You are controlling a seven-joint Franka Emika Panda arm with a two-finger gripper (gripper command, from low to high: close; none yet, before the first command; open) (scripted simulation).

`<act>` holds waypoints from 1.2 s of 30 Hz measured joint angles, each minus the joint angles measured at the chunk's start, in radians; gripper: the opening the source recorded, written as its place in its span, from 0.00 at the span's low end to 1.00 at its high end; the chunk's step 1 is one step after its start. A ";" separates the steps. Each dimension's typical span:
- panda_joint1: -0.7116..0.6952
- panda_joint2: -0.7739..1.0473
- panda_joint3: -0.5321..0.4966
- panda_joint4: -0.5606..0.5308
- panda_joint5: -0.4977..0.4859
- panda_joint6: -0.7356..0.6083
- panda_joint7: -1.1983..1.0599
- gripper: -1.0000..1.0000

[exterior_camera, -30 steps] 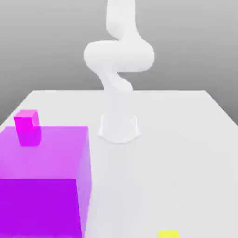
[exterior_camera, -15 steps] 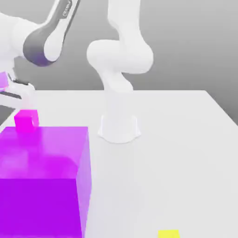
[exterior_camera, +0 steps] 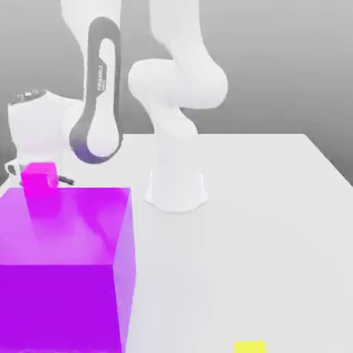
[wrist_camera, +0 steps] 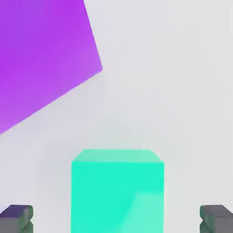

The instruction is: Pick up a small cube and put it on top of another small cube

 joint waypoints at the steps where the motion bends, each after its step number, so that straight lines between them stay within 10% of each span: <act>1: -0.053 0.035 0.063 0.008 0.041 0.029 -0.031 0.50; 2: -0.111 0.069 0.125 0.015 0.060 0.058 -0.046 0.50; 3: -0.139 0.087 0.157 0.019 0.076 0.074 -0.059 0.00; 10: -0.147 0.080 0.160 0.018 0.059 0.070 -0.053 0.00; 19: -0.094 -0.198 -0.003 -0.027 -0.301 -0.158 0.201 0.00; 36: -0.008 -0.226 0.034 0.429 -0.677 -0.821 -0.418 0.00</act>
